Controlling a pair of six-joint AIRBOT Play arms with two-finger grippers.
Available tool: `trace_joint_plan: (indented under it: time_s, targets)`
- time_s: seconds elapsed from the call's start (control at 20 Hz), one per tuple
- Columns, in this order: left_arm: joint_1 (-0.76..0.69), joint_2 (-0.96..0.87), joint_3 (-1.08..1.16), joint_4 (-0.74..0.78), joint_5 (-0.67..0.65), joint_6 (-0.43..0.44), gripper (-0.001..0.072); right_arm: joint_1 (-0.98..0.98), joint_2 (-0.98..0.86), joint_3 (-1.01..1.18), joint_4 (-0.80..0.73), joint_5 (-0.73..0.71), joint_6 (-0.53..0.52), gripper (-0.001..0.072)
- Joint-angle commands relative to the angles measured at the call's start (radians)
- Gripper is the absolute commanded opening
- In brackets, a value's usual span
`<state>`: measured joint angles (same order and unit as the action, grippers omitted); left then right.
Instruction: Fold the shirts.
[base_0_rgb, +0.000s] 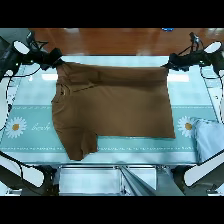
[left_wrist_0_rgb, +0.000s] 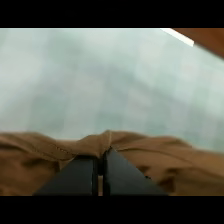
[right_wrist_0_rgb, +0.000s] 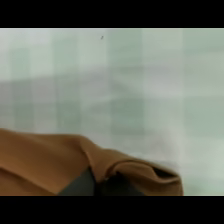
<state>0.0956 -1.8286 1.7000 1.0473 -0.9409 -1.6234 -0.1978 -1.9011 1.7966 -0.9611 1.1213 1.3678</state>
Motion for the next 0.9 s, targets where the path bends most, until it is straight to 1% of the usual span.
trace_joint_plan:
  time_s: [0.0,0.15,0.3,0.5,0.65,0.8,0.85]
  targets:
    - [0.023,0.001,0.011,0.002,-0.241,0.065,0.0025,-0.015,0.008,0.018,-0.033,0.184,-0.008,0.0028]
    - [0.031,0.003,0.01,0.024,-0.462,0.17,0.0025,-0.03,0.029,0.017,-0.135,0.317,-0.006,0.0028]
    - [0.031,0.002,-0.003,0.077,-0.588,0.173,0.0025,-0.032,0.029,-0.009,-0.23,0.403,0.012,0.0028]
    - [0.03,0.002,-0.048,0.088,-0.645,0.176,0.0025,-0.024,0.029,-0.103,-0.222,0.412,0.009,0.0028]
    - [0.03,0.0,-0.06,0.131,-0.653,0.175,0.0025,-0.021,0.029,-0.153,-0.225,0.4,0.0,0.0029]
    - [0.031,-0.006,-0.065,0.132,-0.659,0.176,0.0025,-0.021,0.028,-0.174,-0.224,0.373,0.001,0.0029]
    - [0.031,-0.007,-0.065,0.132,-0.658,0.171,0.01,-0.021,0.028,-0.174,-0.229,0.36,0.01,0.0078]
